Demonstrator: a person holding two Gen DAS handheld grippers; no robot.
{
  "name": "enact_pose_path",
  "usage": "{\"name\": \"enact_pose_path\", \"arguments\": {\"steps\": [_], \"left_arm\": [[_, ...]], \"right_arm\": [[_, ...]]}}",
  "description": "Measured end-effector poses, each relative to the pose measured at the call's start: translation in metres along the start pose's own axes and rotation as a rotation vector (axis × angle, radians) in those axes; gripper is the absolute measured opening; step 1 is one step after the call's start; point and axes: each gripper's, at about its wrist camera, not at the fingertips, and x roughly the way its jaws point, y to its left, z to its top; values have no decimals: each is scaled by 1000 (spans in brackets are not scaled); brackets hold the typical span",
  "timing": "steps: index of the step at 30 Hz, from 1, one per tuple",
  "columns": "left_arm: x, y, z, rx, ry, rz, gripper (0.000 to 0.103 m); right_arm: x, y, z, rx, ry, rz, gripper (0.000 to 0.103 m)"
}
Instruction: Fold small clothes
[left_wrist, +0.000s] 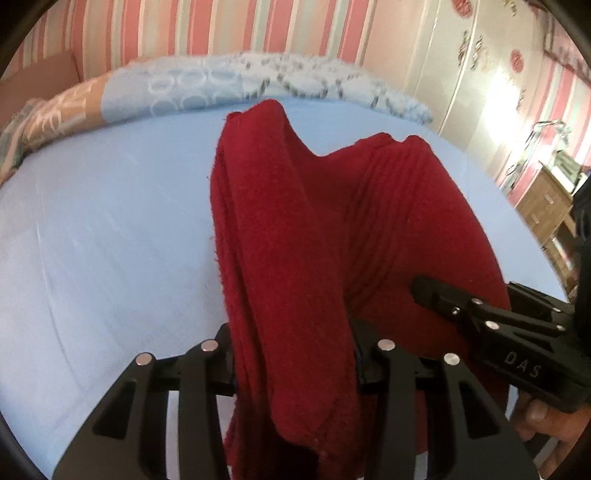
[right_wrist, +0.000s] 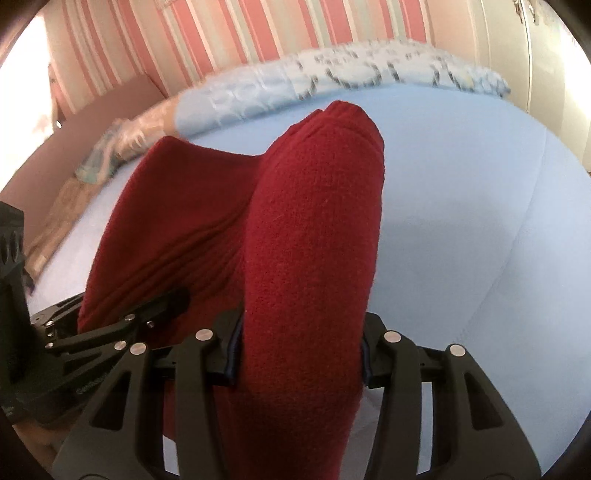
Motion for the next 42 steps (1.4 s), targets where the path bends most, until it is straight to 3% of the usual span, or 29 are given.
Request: {"name": "enact_pose_path", "arguments": {"steps": [2, 4, 6, 10, 12, 16, 19, 24, 26, 30, 34, 36, 39, 42], "left_arm": [[19, 2, -15, -20, 11, 34, 56], [16, 7, -20, -26, -50, 102, 83], [13, 15, -21, -40, -71, 118, 87], [-2, 16, -21, -38, -90, 127, 88], [-12, 16, -19, -27, -102, 143, 88], [-44, 23, -15, -27, -146, 192, 89], [-67, 34, -18, -20, -162, 202, 90], [-91, 62, -33, -12, -170, 226, 91], [-82, 70, -41, 13, -126, 239, 91], [-51, 71, -57, 75, -56, 276, 91], [-27, 73, -74, 61, -8, 269, 91], [-38, 81, -76, 11, -28, 242, 91], [-64, 85, -76, 34, -62, 213, 91], [-108, 107, -81, 11, -104, 188, 91]], "right_arm": [[16, -3, -12, -1, 16, -20, 52], [15, -8, -16, 46, -16, 16, 58], [10, -12, -16, 70, -31, 23, 65], [-6, -7, -12, 53, -74, -27, 93], [-20, -2, -12, 37, -99, -86, 97], [-47, 13, -16, 3, -130, -263, 100], [-66, 29, -27, -16, -130, -322, 100], [-82, 53, -48, -19, -160, -326, 100], [-73, 61, -57, -26, -155, -368, 100], [-43, 64, -76, -12, -87, -400, 100], [-3, 59, -99, -14, 45, -468, 100], [-11, 57, -99, 25, 25, -456, 100], [-38, 68, -93, 34, -9, -446, 100], [-82, 101, -88, 12, -90, -428, 100]]}}
